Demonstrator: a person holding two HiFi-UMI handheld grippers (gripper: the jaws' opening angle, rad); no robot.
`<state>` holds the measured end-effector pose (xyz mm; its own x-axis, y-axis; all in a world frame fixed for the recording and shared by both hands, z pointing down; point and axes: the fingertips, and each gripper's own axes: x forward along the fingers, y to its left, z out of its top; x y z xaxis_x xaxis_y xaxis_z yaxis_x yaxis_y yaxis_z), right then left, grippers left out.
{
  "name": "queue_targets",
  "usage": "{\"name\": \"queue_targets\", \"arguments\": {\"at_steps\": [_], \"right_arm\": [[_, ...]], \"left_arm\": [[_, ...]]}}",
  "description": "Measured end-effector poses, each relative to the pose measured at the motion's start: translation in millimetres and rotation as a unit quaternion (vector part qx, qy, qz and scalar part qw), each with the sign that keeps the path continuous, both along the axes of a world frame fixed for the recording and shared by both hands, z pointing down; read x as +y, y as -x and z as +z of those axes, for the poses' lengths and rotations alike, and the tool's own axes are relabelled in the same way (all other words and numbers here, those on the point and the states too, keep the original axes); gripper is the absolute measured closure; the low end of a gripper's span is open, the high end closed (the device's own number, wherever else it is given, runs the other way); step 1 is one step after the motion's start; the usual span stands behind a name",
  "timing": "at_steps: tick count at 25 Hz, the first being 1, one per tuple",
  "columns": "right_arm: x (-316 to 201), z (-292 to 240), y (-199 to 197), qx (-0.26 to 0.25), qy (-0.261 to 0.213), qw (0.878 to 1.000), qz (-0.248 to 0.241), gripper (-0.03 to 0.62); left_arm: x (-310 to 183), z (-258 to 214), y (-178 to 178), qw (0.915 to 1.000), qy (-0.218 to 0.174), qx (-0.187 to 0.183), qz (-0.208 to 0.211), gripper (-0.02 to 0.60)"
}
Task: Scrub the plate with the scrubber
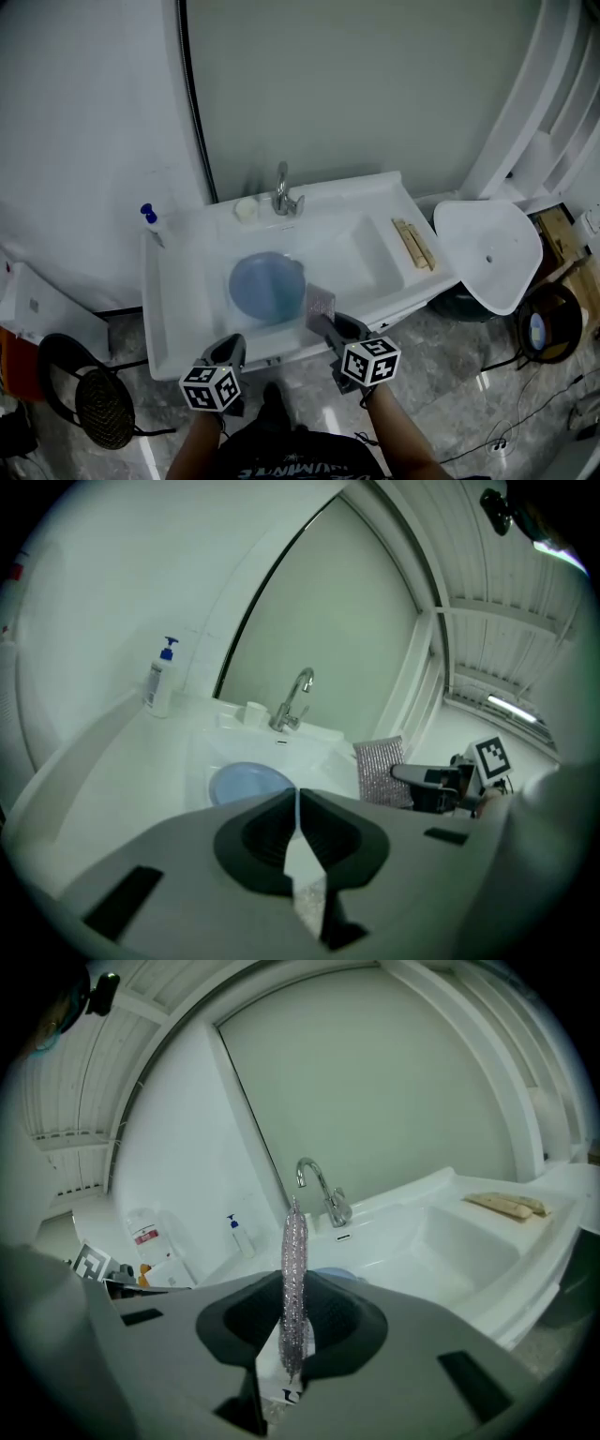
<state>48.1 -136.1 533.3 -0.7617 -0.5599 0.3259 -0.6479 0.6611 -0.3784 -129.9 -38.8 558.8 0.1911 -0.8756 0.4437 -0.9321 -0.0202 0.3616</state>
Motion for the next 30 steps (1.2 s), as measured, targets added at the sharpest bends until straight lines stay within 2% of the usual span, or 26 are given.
{"name": "queue_targets", "arguments": {"at_steps": [5, 9, 14, 25, 26, 28, 30], "right_arm": [[-32.7, 2.6, 21.3, 0.008, 0.006, 1.0, 0.002, 0.516], [-50.1, 6.5, 34.3, 0.021, 0.01, 1.0, 0.0, 0.517], [-70.0, 5.5, 40.7, 0.035, 0.008, 0.999, 0.012, 0.516], [-95.6, 7.9, 54.1, 0.051, 0.013, 0.998, 0.044, 0.516], [-96.1, 9.0, 55.9, 0.055, 0.014, 0.997, 0.042, 0.516], [-98.7, 10.7, 58.6, 0.06, 0.017, 0.997, 0.04, 0.517], [-104.0, 11.3, 61.1, 0.061, 0.017, 0.997, 0.037, 0.516]], "left_arm": [[-39.2, 5.0, 21.4, 0.9998, 0.008, 0.02, -0.004, 0.563], [-64.9, 18.9, 35.9, 0.9988, 0.03, 0.035, -0.014, 0.563], [-85.9, 32.0, 47.8, 0.9981, 0.053, 0.029, -0.012, 0.563], [-116.2, 60.3, 62.6, 0.9952, 0.088, 0.043, 0.006, 0.557], [-116.9, 61.7, 62.4, 0.9946, 0.091, 0.05, 0.007, 0.539], [-118.6, 65.2, 61.0, 0.993, 0.098, 0.065, 0.01, 0.461], [-120.6, 70.1, 60.5, 0.9917, 0.106, 0.071, 0.012, 0.431]]}}
